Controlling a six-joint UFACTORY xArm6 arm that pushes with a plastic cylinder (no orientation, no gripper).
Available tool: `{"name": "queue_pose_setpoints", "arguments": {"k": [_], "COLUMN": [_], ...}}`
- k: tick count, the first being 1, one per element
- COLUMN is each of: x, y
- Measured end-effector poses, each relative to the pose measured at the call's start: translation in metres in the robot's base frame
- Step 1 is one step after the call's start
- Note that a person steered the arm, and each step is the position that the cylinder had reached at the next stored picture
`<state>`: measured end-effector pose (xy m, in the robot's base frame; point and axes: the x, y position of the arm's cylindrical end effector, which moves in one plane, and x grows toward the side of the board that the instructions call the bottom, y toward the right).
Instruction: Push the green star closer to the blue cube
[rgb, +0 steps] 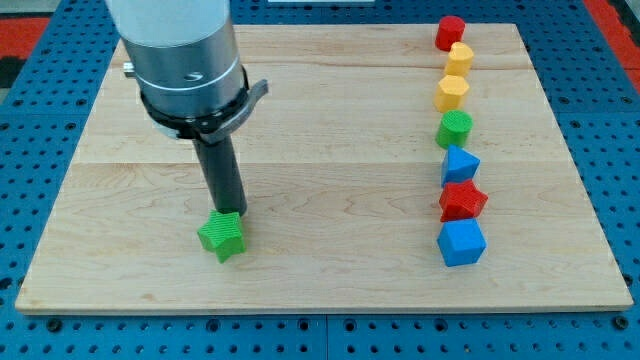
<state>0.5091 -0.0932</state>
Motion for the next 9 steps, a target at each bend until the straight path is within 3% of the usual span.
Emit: {"name": "queue_pose_setpoints", "arguments": {"k": [1, 3, 9], "x": [0.0, 0.003, 0.031], "y": [0.011, -0.074, 0.013]}}
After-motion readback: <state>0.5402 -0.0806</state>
